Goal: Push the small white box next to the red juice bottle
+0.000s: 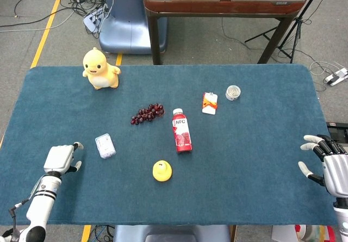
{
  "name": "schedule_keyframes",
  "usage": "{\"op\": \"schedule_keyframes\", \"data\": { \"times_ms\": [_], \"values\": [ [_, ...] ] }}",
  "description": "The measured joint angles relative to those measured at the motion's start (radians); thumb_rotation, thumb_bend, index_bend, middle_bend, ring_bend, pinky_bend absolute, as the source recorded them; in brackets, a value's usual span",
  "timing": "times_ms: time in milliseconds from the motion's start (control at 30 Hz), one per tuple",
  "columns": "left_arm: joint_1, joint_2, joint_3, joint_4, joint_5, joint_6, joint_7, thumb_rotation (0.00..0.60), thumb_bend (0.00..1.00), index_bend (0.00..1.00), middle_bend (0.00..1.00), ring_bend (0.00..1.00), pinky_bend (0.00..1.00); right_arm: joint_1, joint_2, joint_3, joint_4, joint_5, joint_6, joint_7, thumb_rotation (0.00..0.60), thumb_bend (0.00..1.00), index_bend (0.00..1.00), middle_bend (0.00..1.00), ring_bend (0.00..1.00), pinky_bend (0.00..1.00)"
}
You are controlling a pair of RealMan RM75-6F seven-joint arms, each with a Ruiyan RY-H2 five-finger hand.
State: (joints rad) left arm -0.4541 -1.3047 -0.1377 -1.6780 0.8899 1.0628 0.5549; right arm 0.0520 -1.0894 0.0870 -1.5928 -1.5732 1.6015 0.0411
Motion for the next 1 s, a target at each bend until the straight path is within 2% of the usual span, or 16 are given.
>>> {"op": "schedule_keyframes", "data": {
  "times_ms": [1000],
  "values": [
    [-0.127,-0.054,0.03,0.024,-0.115,-0.034,0.068,0.6,0.35,0.31,1.0,0.99,1.0,0.002,-0.002,0.003,0.008,0.011,-0.009,0.005,0.6,0.21,0.44,0.31,0.21,0.37]
  ]
}}
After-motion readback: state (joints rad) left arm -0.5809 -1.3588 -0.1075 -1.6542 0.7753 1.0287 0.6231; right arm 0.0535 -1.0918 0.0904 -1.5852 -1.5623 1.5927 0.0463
